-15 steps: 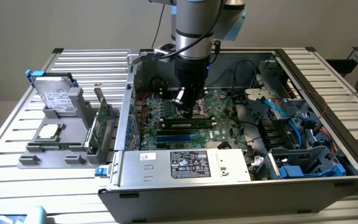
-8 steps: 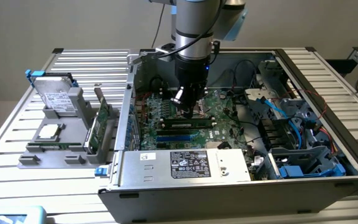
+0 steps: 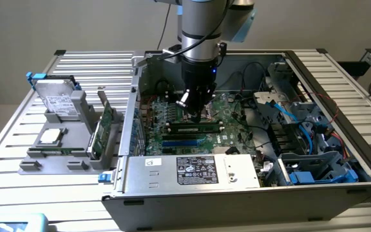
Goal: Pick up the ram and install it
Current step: 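Press down the ram until it locks into place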
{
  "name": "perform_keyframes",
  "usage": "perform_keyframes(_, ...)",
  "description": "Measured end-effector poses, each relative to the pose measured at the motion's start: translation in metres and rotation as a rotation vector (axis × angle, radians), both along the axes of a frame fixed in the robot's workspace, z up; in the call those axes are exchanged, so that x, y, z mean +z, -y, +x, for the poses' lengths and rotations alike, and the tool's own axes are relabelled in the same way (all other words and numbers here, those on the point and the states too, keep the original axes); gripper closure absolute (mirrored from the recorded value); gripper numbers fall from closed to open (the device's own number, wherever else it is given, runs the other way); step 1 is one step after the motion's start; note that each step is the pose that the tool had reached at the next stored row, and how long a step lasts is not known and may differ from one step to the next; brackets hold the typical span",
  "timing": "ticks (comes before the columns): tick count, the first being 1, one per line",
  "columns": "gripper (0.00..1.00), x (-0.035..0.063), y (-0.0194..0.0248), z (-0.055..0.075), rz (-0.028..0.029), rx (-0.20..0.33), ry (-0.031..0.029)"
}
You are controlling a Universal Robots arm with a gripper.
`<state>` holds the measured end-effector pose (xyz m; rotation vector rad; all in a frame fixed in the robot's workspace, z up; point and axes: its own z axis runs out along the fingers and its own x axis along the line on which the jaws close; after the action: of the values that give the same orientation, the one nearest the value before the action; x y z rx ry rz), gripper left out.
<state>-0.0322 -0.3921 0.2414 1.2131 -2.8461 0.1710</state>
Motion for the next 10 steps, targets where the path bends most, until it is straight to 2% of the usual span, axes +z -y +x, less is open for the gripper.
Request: perform_keyframes(10,0.89,0.0000,0.0000,0.0000,0.0003,-0.092,0.0311)
